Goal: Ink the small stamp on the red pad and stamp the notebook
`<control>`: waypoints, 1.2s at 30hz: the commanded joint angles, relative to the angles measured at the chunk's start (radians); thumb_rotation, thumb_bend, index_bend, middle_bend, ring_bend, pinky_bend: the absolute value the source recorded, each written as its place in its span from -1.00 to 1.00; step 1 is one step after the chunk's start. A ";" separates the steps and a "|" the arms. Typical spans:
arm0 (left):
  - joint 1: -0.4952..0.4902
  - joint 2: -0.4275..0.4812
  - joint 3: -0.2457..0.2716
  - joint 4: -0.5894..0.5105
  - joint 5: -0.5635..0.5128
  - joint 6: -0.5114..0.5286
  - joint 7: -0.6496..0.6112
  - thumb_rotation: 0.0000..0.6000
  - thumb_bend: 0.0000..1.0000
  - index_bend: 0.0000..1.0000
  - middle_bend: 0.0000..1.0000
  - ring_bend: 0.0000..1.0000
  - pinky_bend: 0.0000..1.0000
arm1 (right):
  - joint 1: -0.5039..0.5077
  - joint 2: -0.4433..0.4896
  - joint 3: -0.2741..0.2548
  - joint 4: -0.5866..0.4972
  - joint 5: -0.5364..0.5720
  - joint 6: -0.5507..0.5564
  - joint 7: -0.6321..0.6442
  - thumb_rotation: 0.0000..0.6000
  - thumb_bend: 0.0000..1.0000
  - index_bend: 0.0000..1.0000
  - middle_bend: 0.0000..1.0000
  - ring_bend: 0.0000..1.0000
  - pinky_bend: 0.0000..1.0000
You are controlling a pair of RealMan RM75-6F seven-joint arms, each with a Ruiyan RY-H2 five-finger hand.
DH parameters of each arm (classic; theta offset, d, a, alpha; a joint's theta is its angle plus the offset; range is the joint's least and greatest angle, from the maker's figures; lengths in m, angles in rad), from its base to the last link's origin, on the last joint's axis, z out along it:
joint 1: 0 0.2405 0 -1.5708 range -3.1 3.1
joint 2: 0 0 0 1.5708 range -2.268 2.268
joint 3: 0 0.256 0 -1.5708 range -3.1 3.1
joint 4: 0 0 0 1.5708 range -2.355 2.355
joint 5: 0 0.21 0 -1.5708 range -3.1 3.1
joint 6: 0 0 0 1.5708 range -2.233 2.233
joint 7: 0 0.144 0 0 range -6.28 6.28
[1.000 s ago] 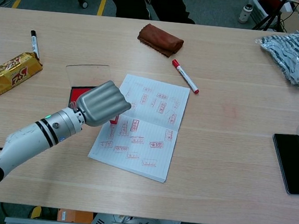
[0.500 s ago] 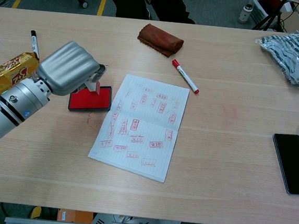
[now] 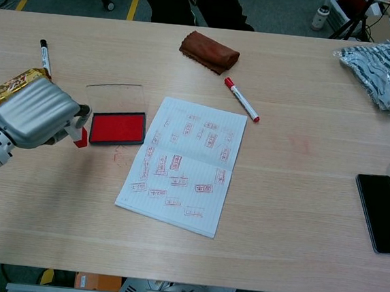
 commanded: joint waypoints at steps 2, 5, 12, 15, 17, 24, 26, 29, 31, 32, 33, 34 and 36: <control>0.010 -0.031 0.002 0.035 0.010 -0.006 -0.009 1.00 -0.42 0.07 1.00 1.00 1.00 | -0.003 0.001 -0.001 -0.001 0.002 0.004 0.000 1.00 -0.68 -0.34 -0.20 -0.30 -0.08; 0.025 -0.066 -0.003 0.076 0.020 0.009 -0.025 1.00 -0.42 0.06 1.00 1.00 1.00 | -0.005 0.001 -0.003 -0.002 0.004 0.004 -0.003 1.00 -0.68 -0.34 -0.20 -0.30 -0.08; 0.043 -0.114 -0.008 0.161 0.033 0.013 -0.048 1.00 -0.42 0.06 1.00 1.00 1.00 | -0.004 0.001 -0.005 -0.008 0.001 0.004 -0.010 1.00 -0.68 -0.34 -0.20 -0.30 -0.08; 0.050 -0.128 -0.009 0.195 0.041 0.019 -0.052 1.00 -0.42 0.06 1.00 1.00 1.00 | -0.004 0.001 -0.006 -0.010 0.002 0.004 -0.013 1.00 -0.68 -0.34 -0.20 -0.30 -0.08; 0.055 -0.138 -0.009 0.220 0.047 0.025 -0.052 1.00 -0.42 0.06 1.00 1.00 1.00 | -0.003 0.001 -0.006 -0.012 0.002 0.004 -0.015 1.00 -0.68 -0.34 -0.20 -0.30 -0.08; 0.070 -0.161 -0.008 0.278 0.053 0.020 -0.067 1.00 -0.42 0.05 1.00 1.00 1.00 | -0.006 0.004 -0.007 -0.019 0.003 0.008 -0.021 1.00 -0.68 -0.34 -0.20 -0.30 -0.08; 0.074 -0.167 -0.008 0.294 0.053 0.016 -0.073 1.00 -0.42 0.05 1.00 1.00 1.00 | -0.007 0.004 -0.007 -0.021 0.005 0.010 -0.023 1.00 -0.68 -0.34 -0.20 -0.30 -0.08; 0.078 -0.171 -0.008 0.302 0.057 0.015 -0.077 1.00 -0.42 0.03 1.00 1.00 1.00 | -0.009 0.006 -0.007 -0.024 0.005 0.012 -0.025 1.00 -0.69 -0.34 -0.20 -0.30 -0.08; 0.081 -0.170 -0.009 0.300 0.064 0.024 -0.082 1.00 -0.42 -0.01 1.00 1.00 1.00 | -0.010 0.008 -0.007 -0.026 0.005 0.015 -0.026 1.00 -0.68 -0.34 -0.20 -0.30 -0.08; 0.083 -0.168 -0.010 0.296 0.067 0.029 -0.085 1.00 -0.42 -0.04 1.00 1.00 1.00 | -0.011 0.008 -0.007 -0.027 0.005 0.017 -0.026 1.00 -0.68 -0.34 -0.20 -0.30 -0.08; 0.085 -0.164 -0.013 0.289 0.071 0.037 -0.085 1.00 -0.42 -0.08 1.00 1.00 1.00 | -0.012 0.008 -0.006 -0.027 0.005 0.019 -0.026 1.00 -0.68 -0.34 -0.20 -0.30 -0.08; 0.085 -0.160 -0.016 0.281 0.072 0.041 -0.086 1.00 -0.42 -0.11 1.00 1.00 1.00 | -0.012 0.009 -0.006 -0.027 0.006 0.019 -0.026 1.00 -0.68 -0.34 -0.20 -0.30 -0.08; 0.087 -0.144 -0.024 0.256 0.075 0.051 -0.084 1.00 -0.42 -0.16 1.00 1.00 1.00 | -0.013 0.009 -0.006 -0.026 0.007 0.021 -0.025 1.00 -0.68 -0.34 -0.20 -0.30 -0.08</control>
